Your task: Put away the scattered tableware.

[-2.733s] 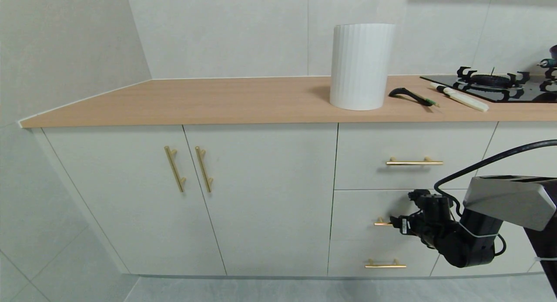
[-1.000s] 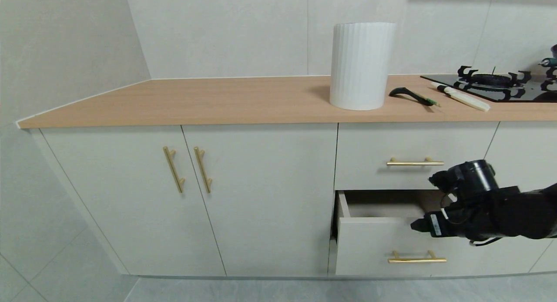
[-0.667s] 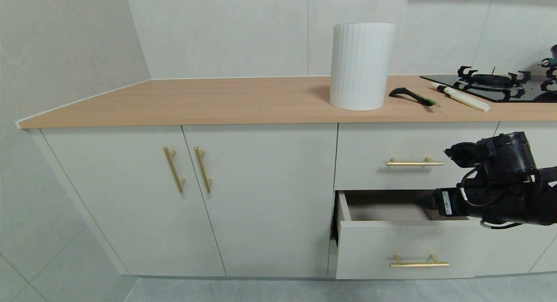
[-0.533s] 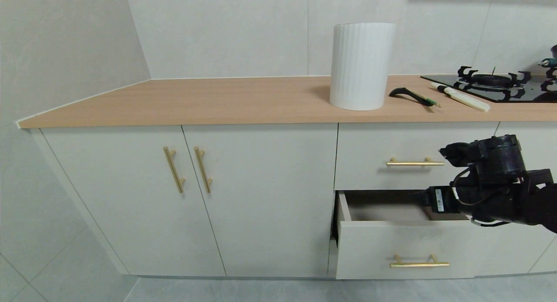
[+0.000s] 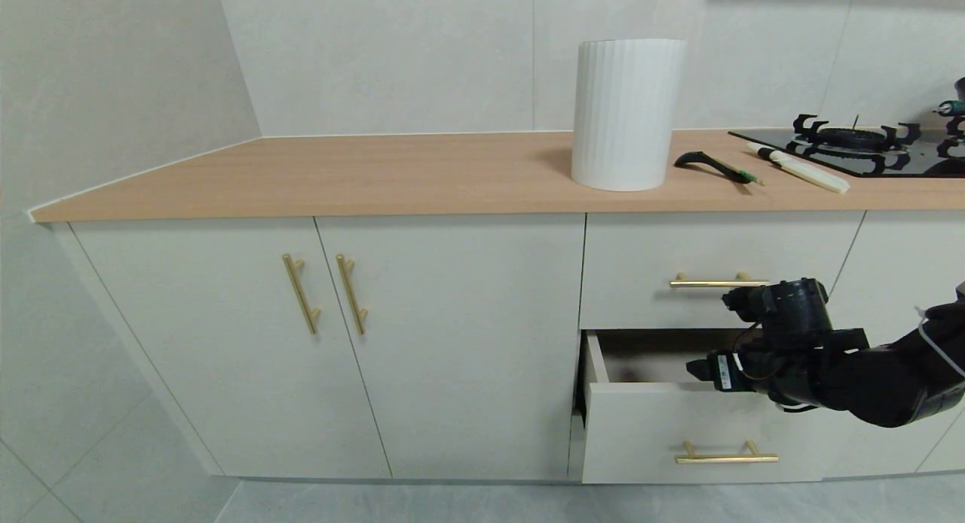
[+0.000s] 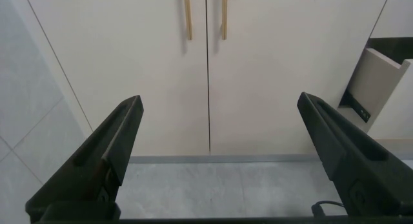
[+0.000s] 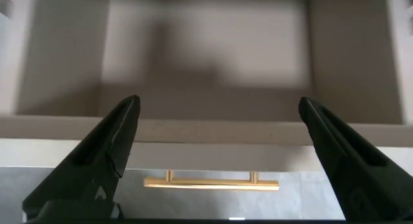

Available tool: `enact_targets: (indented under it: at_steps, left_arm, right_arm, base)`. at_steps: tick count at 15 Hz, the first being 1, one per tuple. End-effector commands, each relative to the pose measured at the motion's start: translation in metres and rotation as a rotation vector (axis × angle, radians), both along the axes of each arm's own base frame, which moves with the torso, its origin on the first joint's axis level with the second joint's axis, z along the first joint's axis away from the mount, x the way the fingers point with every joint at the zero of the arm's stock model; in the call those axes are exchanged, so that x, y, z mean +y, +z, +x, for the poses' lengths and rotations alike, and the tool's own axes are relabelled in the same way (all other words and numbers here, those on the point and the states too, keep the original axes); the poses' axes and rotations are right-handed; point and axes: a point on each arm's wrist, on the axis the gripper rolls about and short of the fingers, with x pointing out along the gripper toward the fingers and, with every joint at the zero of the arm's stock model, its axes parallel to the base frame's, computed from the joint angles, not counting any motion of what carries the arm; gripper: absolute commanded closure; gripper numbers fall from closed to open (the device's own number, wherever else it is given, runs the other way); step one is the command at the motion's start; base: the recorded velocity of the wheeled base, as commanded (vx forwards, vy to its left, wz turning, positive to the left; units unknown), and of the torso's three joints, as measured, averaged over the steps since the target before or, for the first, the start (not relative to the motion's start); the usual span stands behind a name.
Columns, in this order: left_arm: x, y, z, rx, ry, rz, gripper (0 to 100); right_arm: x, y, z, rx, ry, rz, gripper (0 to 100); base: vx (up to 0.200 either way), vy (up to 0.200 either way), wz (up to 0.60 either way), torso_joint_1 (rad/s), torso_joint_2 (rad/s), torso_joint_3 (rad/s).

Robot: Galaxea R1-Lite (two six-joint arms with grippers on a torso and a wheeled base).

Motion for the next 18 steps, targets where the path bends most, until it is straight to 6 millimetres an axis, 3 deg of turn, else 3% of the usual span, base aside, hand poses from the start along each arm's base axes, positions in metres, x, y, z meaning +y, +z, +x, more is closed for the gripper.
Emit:
enact_targets:
  at_steps: [1, 6, 13, 18]
  left_arm:
    - [0.000, 0.000, 0.000, 0.000, 0.000, 0.000, 0]
    - [0.000, 0.000, 0.000, 0.000, 0.000, 0.000, 0]
    - [0.000, 0.000, 0.000, 0.000, 0.000, 0.000, 0]
    - [0.000, 0.000, 0.000, 0.000, 0.000, 0.000, 0]
  right_arm:
    - [0.005, -0.013, 0.001, 0.037, 0.012, -0.008, 0]
    - [0.004, -0.012, -0.005, 0.052, 0.021, -0.018, 0]
    - [-0.002, 0.015, -0.032, 0.174, 0.065, -0.074, 0]
    - [0.001, 0.018, -0.052, 0.304, 0.148, -0.152, 0]
  base:
    - [0.000, 0.000, 0.00, 0.000, 0.00, 0.000]
    - [0.000, 0.000, 0.00, 0.000, 0.00, 0.000]
    - [0.000, 0.000, 0.00, 0.000, 0.00, 0.000]
    - [0.000, 0.000, 0.00, 0.000, 0.00, 0.000]
